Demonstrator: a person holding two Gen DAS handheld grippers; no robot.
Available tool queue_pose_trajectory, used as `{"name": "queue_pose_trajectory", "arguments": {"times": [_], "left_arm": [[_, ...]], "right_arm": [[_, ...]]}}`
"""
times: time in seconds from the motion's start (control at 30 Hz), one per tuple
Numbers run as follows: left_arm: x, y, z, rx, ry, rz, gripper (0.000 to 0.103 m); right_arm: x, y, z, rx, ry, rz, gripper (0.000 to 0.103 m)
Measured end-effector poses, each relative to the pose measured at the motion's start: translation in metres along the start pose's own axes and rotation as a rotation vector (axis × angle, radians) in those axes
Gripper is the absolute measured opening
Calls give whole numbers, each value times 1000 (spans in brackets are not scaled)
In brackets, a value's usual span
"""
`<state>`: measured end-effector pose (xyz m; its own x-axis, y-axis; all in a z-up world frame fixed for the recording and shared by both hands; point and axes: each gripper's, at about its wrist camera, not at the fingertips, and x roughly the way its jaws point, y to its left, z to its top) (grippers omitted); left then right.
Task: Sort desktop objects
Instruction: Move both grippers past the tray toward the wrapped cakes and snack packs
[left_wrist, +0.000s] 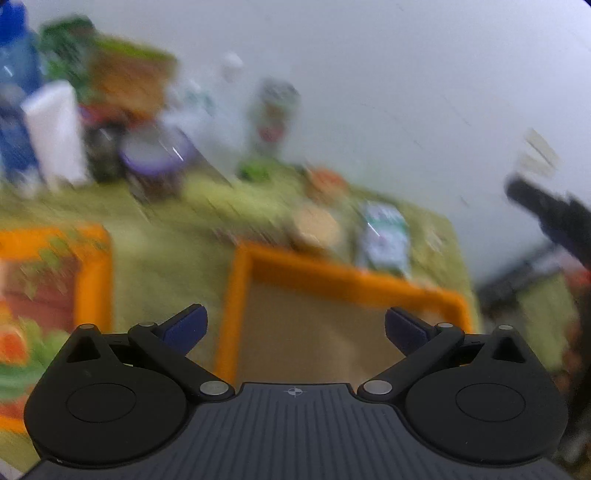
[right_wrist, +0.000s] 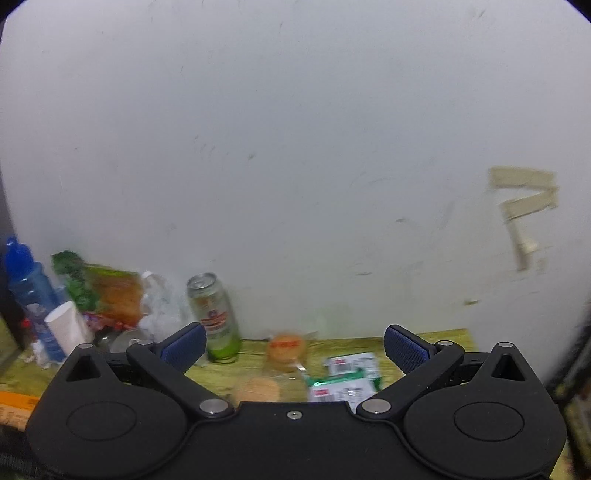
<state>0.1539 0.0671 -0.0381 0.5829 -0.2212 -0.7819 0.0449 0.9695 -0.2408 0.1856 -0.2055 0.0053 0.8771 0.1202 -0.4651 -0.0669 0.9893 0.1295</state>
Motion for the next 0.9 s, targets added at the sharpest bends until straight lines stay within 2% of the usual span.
{"name": "queue_pose_trajectory", "arguments": {"times": [0.1, 0.27, 0.37, 0.47, 0.63, 0.9], "left_arm": [[16, -3, 19, 15, -65, 101, 103], [59, -18, 42, 7, -59, 207, 103], [77, -25, 55, 41, -49, 281, 103], [78, -28, 66, 88, -49, 345, 103], [83, -26, 76, 152, -58, 364, 103], [118, -20, 81, 163, -31, 261, 102]], "right_arm": [[30, -12, -3, -1, 65, 61, 103], [86, -42, -13, 56, 179, 177, 103], [97, -47, -15, 110, 218, 191, 103], [106, -50, -17, 163, 255, 198, 103], [120, -56, -19, 251, 316, 210, 103], [143, -65, -22, 393, 413, 229, 102]]}}
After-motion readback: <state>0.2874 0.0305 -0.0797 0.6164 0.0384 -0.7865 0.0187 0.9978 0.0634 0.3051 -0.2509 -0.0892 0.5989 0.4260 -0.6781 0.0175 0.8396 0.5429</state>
